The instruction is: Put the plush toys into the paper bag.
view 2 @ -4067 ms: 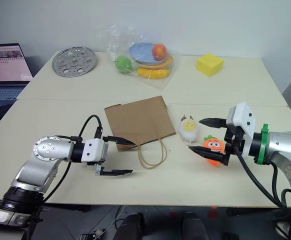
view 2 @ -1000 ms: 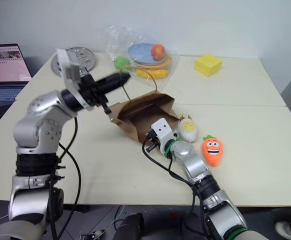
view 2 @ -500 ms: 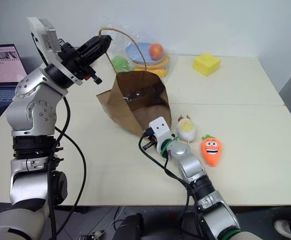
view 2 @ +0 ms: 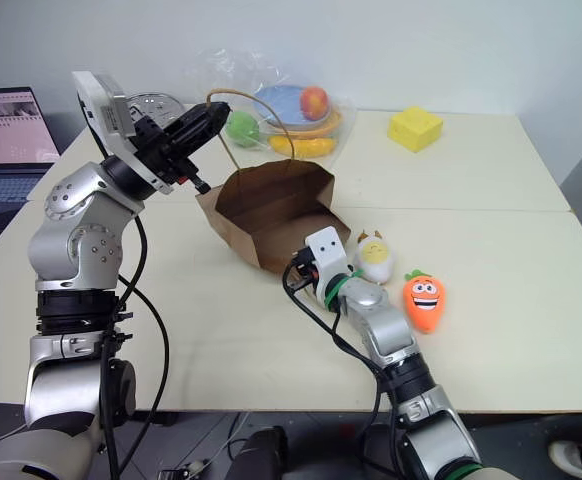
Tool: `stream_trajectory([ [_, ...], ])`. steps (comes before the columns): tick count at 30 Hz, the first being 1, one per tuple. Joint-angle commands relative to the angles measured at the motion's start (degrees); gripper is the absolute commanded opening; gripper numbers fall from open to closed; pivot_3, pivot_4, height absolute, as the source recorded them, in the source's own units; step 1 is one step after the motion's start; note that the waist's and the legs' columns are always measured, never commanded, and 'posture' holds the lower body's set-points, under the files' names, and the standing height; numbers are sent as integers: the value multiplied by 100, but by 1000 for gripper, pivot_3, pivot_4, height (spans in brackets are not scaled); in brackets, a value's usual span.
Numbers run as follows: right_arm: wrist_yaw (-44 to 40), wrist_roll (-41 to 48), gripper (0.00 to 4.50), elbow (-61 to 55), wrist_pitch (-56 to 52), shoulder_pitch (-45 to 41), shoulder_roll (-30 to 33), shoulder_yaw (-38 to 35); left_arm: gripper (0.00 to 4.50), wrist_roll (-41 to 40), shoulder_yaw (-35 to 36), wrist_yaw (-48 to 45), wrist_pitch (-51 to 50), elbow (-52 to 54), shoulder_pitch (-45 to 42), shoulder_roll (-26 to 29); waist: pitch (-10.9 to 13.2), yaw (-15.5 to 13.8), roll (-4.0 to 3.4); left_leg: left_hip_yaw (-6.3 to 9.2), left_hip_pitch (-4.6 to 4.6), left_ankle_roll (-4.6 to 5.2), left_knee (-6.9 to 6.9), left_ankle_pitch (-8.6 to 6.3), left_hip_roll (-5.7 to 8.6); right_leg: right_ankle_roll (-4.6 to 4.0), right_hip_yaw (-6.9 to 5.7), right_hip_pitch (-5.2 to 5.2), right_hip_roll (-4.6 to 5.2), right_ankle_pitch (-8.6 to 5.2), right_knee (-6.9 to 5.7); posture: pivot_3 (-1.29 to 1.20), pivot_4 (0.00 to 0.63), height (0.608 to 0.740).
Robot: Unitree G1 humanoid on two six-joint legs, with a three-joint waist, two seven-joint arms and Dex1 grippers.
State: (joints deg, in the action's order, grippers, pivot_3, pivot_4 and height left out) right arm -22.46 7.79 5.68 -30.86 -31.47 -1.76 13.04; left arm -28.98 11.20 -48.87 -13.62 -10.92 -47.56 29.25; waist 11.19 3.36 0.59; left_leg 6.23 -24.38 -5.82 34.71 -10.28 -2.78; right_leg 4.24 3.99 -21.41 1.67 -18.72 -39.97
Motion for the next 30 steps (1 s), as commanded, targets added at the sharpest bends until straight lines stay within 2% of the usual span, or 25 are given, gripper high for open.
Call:
stream_trajectory([
  [1,-397,589,590,-1413,-568,-143,139,-110,0,132,-78,-235,277,47,9,108,0,-6,0,0,-1,0,0,0,0,0,0,-2,0,0,0,0,150,740],
  [7,-588,1465,2719,-3033,-1835,-291,995,-843,0,210,-47,-481,376,-221,-136,271,0,-27,0,2,-3,0,0,0,0,0,-2,0,1,0,3,0,150,740],
  [10,-593,1723,3766,-3277,-2171,-365,1499,-1311,0,201,-40,-599,373,-263,-132,338,0,-31,0,1,-4,0,1,0,1,0,-2,1,1,0,5,0,150,740],
  [12,-478,1512,4480,-3153,-2156,-363,1968,-1518,0,163,-31,-707,331,-227,-91,408,0,-23,0,1,-4,0,0,0,0,0,-2,0,1,0,5,0,150,740],
  [14,-342,1292,4480,-2930,-2047,-292,2296,-1577,0,108,-18,-825,246,-169,-53,483,0,-19,0,0,-4,1,-1,0,1,0,-1,-2,1,0,5,0,150,740],
  [18,-135,967,4480,-2570,-1740,-156,2514,-1472,0,97,1,-904,198,-171,-55,559,0,-7,1,-1,-4,1,-6,-1,0,0,0,-3,1,-1,7,0,150,740],
  [21,-253,577,4480,-2204,-1532,200,2755,-933,0,139,39,-912,206,-227,-100,616,0,-3,1,-5,-6,1,-7,-1,0,0,3,-8,1,-1,8,0,150,740],
  [25,-71,514,4480,-1970,-1729,321,2536,-750,0,141,23,-907,153,-175,-92,635,2,2,0,-5,-7,1,-7,-1,0,0,3,-8,1,-1,10,0,150,740],
  [30,121,-52,4480,-1621,-1267,576,2653,-421,0,119,50,-814,56,-49,-22,638,1,-11,1,-4,-8,1,-6,0,0,0,2,-6,1,-1,11,0,150,740],
])
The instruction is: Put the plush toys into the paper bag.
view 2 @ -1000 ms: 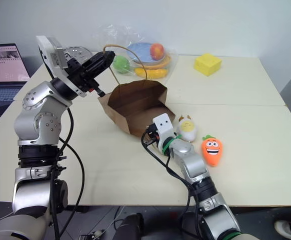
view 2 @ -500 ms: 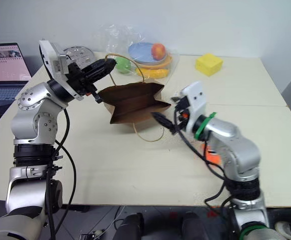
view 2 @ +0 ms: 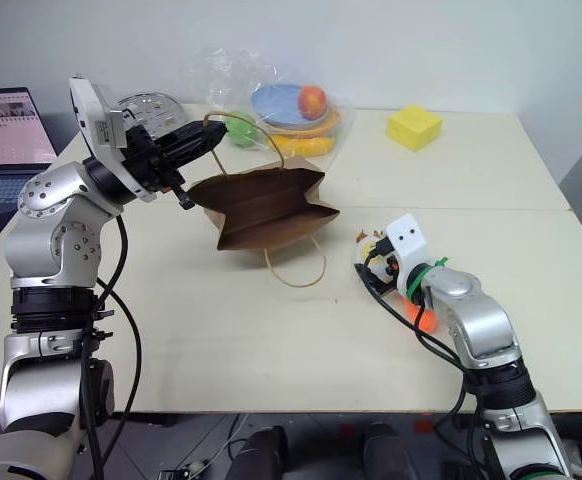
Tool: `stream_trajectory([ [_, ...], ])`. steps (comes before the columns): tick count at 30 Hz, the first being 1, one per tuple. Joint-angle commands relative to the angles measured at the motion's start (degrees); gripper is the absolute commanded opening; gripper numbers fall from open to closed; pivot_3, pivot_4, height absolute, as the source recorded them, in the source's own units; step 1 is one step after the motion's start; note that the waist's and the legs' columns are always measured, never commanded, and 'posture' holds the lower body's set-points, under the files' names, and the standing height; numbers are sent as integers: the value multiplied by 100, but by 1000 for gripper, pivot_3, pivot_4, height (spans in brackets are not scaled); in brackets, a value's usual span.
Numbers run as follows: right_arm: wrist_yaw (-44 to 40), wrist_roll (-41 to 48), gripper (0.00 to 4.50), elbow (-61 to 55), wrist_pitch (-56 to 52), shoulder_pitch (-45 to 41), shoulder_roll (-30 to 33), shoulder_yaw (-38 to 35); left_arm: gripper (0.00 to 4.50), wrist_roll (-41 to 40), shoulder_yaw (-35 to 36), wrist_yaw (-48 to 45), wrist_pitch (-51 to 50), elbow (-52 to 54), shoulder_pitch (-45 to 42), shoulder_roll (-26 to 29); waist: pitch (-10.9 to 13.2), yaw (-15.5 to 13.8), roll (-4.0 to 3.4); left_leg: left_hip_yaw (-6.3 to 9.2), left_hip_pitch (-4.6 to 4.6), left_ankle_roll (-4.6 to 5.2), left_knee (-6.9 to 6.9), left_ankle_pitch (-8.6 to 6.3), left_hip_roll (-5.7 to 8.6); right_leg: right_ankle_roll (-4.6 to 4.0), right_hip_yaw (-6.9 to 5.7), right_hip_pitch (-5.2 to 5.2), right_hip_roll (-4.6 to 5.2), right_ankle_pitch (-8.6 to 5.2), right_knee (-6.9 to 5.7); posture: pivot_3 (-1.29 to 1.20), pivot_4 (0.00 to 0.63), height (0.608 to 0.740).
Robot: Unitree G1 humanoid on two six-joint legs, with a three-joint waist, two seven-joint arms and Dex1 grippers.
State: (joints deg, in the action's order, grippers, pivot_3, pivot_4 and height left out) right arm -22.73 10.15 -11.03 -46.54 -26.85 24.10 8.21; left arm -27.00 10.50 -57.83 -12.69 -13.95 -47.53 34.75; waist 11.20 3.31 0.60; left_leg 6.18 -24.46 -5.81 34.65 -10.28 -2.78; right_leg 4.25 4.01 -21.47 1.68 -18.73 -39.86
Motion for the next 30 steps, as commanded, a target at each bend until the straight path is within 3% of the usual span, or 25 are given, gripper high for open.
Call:
stream_trajectory([
  [1,209,-339,4480,101,378,149,15,55,0,-72,120,87,-49,278,-11,98,0,-13,0,0,0,0,0,0,0,0,-1,0,0,0,0,0,150,740],
  [4,144,-408,4480,181,587,239,-39,117,0,-43,134,140,-37,276,-21,117,0,-12,1,1,0,0,1,0,0,0,-1,1,0,0,0,0,150,740],
  [7,122,-313,3882,179,582,264,-131,-1,0,-41,126,141,-52,268,-42,142,0,-11,0,2,0,0,2,0,0,0,-1,3,0,0,0,0,150,740],
  [15,42,-302,1006,135,614,203,-74,-156,0,-36,115,135,-68,270,-52,158,0,-12,0,2,0,0,2,0,0,0,-2,3,0,0,-1,0,150,740],
  [18,-206,100,232,-198,512,38,-48,-541,0,-50,89,123,-99,294,-74,140,0,-15,1,2,0,0,2,0,0,0,-2,3,0,0,-1,0,150,740],
  [24,-603,1665,179,-1092,-747,-682,-101,-1442,0,-76,43,43,-172,305,-46,96,1,18,0,2,0,0,0,0,-1,0,-1,1,-1,0,-3,0,150,740],
  [30,-267,2471,179,-984,-1819,-1526,-717,-1504,0,-55,12,52,-126,229,-143,26,2,9,-1,3,1,0,-1,0,-1,-1,-2,1,-1,0,-4,0,150,740],
])
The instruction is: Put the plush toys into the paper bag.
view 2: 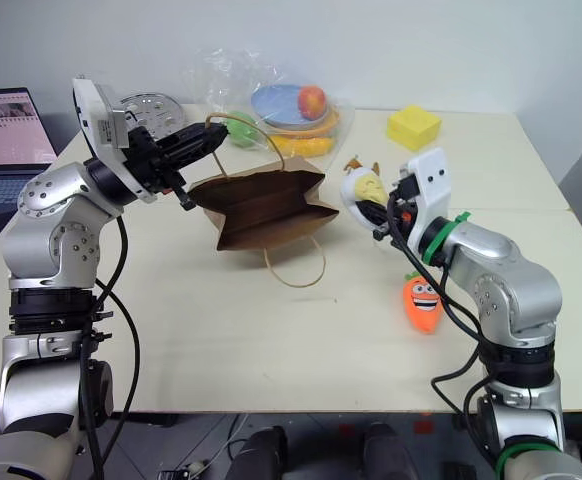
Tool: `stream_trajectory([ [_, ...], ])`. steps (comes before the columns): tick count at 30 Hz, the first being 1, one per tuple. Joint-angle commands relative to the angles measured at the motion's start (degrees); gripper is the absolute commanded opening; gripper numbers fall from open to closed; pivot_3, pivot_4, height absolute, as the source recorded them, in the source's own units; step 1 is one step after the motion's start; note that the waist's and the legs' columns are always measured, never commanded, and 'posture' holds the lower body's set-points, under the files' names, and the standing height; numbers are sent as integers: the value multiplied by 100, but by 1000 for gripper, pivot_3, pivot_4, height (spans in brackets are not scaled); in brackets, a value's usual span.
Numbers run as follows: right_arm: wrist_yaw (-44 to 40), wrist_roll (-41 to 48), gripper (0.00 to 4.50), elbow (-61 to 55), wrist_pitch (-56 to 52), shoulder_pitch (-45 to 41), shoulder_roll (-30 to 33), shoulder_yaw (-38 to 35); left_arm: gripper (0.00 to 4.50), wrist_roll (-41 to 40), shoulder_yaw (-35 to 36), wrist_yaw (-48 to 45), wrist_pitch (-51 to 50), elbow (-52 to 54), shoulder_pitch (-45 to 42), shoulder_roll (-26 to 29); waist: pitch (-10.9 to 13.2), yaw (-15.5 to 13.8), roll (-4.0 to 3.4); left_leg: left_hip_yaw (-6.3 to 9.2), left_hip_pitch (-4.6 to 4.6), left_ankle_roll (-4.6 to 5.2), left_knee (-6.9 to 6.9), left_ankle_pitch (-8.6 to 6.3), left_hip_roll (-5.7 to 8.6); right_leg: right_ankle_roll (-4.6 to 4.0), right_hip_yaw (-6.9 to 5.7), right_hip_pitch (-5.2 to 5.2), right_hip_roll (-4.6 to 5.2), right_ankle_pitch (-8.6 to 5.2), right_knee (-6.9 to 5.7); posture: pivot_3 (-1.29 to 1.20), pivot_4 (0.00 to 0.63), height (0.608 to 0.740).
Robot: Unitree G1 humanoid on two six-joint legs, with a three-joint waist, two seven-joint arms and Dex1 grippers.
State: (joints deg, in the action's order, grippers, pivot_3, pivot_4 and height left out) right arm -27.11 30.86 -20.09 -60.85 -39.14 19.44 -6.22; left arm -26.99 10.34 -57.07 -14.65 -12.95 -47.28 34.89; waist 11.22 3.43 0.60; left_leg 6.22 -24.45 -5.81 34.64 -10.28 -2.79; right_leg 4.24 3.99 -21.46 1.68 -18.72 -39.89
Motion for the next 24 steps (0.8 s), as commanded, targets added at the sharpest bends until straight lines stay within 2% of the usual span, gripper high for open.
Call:
stream_trajectory([
  [1,231,468,179,-71,-517,-362,-345,-58,0,-59,29,-25,65,129,-176,8,0,-4,0,0,-1,0,0,0,0,0,0,-1,0,0,0,0,150,740],
  [7,299,613,179,48,-869,-540,-856,679,0,-48,2,-40,69,112,-249,-11,0,-6,-1,1,-2,0,-3,0,0,0,-1,-5,0,0,0,0,150,740],
  [10,320,347,179,354,-597,-604,-960,986,0,-84,-17,-26,14,240,-188,-17,0,-15,0,0,-3,0,-2,0,0,0,0,-6,0,0,0,0,150,740],
  [14,499,-221,179,1325,128,-996,-1276,1352,0,-193,-16,4,-104,442,-70,-54,0,-9,0,0,-5,0,0,0,0,0,-1,-7,0,0,-1,0,150,740],
  [17,656,-291,179,2082,422,-1420,-1805,1167,0,-305,-23,35,-244,657,5,-100,0,31,0,-1,-5,0,-2,0,0,-1,1,-16,0,0,-9,0,150,740],
  [24,672,-992,179,3872,1491,-1976,-2139,1287,0,-473,-10,43,-516,993,110,-110,0,42,0,-1,-9,0,-17,0,0,-1,-2,-22,0,0,-2,0,150,740],
])
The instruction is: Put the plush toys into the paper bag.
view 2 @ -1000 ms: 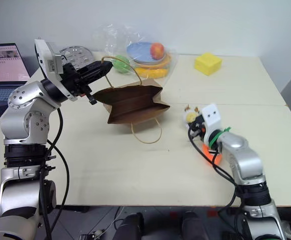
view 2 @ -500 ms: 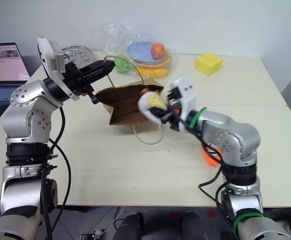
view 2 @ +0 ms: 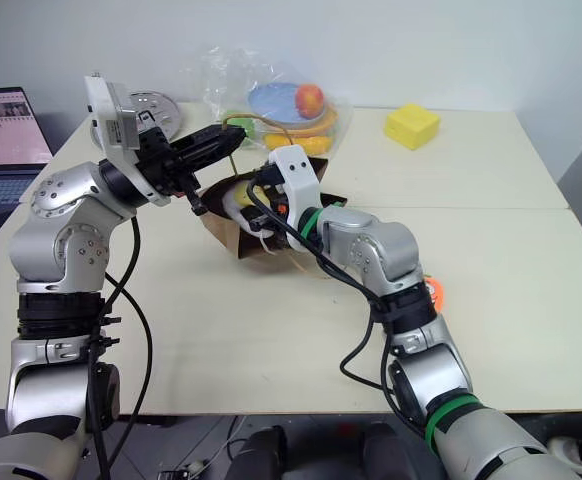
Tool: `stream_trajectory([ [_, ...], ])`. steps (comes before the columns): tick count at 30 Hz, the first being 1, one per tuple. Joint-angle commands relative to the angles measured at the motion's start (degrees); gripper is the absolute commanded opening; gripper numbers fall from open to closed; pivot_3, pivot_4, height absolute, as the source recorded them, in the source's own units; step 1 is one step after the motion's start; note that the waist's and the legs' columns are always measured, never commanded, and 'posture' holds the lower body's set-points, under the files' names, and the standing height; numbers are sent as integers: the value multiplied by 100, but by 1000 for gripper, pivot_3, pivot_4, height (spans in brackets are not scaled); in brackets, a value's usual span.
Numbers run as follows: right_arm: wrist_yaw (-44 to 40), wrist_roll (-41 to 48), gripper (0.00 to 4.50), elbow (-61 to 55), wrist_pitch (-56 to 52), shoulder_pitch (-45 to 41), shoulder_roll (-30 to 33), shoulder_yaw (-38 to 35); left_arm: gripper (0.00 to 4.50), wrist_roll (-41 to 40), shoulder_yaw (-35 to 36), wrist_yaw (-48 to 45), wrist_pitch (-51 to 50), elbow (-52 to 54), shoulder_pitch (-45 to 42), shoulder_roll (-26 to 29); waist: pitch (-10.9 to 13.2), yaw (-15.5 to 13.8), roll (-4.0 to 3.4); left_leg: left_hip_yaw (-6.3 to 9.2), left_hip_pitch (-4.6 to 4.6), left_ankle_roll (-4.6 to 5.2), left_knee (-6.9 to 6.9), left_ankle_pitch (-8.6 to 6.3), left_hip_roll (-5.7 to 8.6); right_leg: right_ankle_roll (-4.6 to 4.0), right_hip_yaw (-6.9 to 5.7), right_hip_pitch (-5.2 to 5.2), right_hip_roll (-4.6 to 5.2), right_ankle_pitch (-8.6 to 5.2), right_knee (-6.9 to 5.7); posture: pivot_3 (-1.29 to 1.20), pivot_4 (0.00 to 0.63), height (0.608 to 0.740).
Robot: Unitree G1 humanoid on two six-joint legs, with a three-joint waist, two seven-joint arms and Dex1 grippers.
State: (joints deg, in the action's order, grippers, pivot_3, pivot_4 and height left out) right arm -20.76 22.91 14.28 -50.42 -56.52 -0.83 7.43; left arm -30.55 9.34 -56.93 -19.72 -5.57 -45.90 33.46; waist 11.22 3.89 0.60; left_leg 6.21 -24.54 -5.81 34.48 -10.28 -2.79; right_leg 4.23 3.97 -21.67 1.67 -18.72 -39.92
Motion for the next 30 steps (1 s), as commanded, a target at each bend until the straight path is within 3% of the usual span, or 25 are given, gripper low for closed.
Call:
stream_trajectory([
  [1,66,-300,179,726,626,-322,-169,-78,0,-122,93,40,-17,267,-23,30,0,-4,0,-1,-2,0,0,0,0,0,1,-3,0,0,0,0,150,740],
  [8,-46,-728,179,2085,1535,-655,-401,-96,0,-161,90,29,-66,341,29,35,0,55,0,-1,-6,0,-3,0,0,0,1,-12,-1,0,-4,0,150,740],
  [14,-375,-665,2254,1826,1588,-647,-306,-180,0,-108,88,-1,-15,194,-33,69,0,58,-1,-1,-8,-1,-7,0,0,0,1,-14,0,0,-3,0,150,740],
  [20,-623,-376,4370,733,1147,-396,27,-361,0,-62,63,-43,78,51,-65,56,1,57,-1,0,-9,-1,-6,0,0,0,0,-14,0,0,-4,0,150,740],
  [27,-642,238,4448,-1484,-140,292,780,-733,0,-79,49,-96,126,-13,-74,71,1,37,-1,1,-14,-1,-6,1,0,0,0,-15,0,0,-2,0,150,740],
  [30,-660,507,4448,-2849,-878,1064,1722,-1155,0,-100,80,-143,127,-14,-55,98,0,-22,-1,2,-16,-1,-8,1,0,0,-1,-15,0,0,1,0,150,740],
])
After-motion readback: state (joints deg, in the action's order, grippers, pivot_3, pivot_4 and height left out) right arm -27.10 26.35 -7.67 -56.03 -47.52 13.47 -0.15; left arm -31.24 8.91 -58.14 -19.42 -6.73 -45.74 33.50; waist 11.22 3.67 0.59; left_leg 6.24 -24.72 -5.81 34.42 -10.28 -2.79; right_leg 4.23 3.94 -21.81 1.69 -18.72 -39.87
